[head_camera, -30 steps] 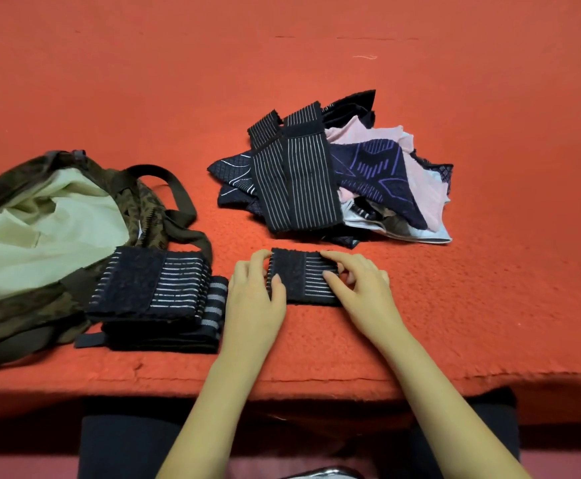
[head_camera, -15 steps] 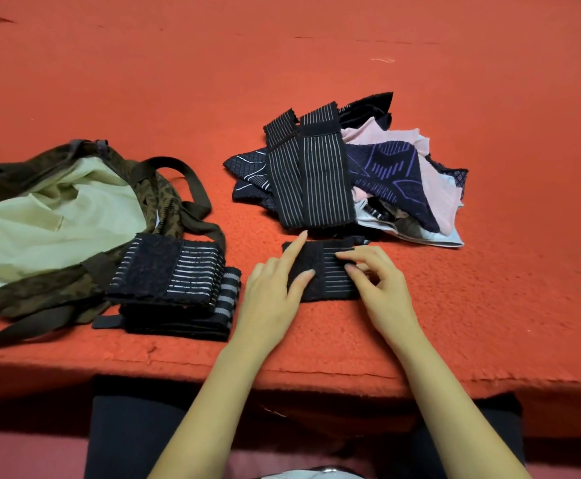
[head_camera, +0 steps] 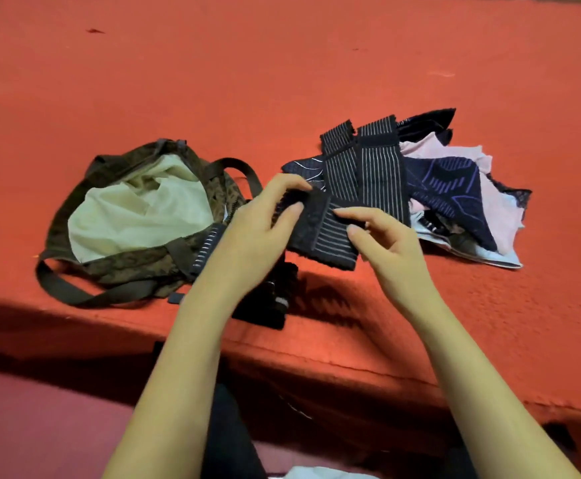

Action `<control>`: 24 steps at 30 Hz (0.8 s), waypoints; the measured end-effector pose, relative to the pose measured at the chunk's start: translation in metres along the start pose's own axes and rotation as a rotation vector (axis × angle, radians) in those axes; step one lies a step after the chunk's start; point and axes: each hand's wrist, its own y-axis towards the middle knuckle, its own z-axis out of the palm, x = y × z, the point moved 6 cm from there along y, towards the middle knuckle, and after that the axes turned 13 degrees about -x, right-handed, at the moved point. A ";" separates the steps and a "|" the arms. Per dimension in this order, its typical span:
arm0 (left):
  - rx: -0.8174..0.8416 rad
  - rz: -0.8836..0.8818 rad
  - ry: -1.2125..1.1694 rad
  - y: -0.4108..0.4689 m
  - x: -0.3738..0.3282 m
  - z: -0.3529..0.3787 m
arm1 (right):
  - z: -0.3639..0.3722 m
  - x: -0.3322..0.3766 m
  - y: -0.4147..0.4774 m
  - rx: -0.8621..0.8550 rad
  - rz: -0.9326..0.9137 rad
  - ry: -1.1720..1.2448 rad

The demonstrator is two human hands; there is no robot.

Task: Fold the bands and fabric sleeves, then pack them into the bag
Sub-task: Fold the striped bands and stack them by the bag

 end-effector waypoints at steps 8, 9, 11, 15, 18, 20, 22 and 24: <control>-0.005 -0.241 0.031 -0.011 0.062 -0.073 | 0.086 -0.018 0.000 0.200 0.063 -0.171; -0.007 -0.240 0.048 -0.013 0.067 -0.075 | 0.089 -0.021 -0.001 0.202 0.079 -0.186; -0.007 -0.253 0.087 -0.017 0.078 -0.075 | 0.092 -0.023 -0.004 0.204 0.112 -0.202; -0.022 -0.234 0.115 -0.023 0.090 -0.071 | 0.092 -0.022 -0.008 0.220 0.116 -0.237; -0.041 -0.208 0.127 -0.027 0.100 -0.070 | 0.092 -0.025 -0.013 0.214 0.091 -0.262; -0.042 -0.234 0.099 -0.031 0.108 -0.069 | 0.091 -0.029 -0.017 0.188 0.043 -0.320; -0.043 -0.278 0.037 -0.037 0.114 -0.066 | 0.088 -0.035 -0.022 0.166 0.019 -0.379; -0.050 -0.304 -0.042 -0.047 0.115 -0.061 | 0.084 -0.042 -0.028 0.160 0.045 -0.378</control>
